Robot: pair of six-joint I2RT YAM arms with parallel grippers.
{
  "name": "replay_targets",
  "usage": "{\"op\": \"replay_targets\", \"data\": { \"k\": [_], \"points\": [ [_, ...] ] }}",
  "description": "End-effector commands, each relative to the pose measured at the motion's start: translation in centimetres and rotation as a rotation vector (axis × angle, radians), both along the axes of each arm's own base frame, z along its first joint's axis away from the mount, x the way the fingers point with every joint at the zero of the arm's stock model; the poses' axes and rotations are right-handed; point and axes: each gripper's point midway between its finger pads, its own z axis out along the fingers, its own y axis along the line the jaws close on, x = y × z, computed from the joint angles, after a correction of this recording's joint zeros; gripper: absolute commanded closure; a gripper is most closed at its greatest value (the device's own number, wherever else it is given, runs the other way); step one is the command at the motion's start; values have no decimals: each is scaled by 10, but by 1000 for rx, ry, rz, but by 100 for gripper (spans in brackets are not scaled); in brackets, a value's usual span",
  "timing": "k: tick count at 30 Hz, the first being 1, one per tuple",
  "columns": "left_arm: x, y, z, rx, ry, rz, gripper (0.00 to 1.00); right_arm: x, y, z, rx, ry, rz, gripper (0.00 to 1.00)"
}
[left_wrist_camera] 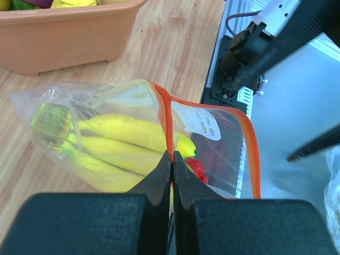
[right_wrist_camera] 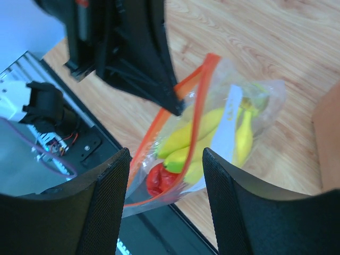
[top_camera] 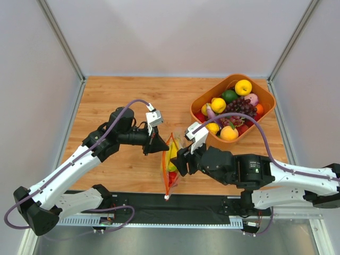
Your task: Open the zip-top bag and remove the fake food
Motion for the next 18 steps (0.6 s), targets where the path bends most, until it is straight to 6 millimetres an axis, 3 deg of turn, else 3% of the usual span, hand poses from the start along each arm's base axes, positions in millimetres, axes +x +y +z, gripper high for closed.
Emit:
{"op": "replay_targets", "data": {
  "k": [1,5,10,13,18],
  "points": [
    [3,-3,14,-42,-34,2,100,-12,12,35,111,-19,37,41],
    [4,-2,14,-37,-36,10,100,-32,28,49,135,-29,117,42],
    [4,-1,14,-37,-36,15,100,-43,47,43,106,-20,145,41],
    [3,-1,16,-41,-39,14,100,-37,49,23,70,14,77,42],
    [1,0,18,-51,-44,8,100,-19,42,-31,33,166,-39,46]
  ]
}}
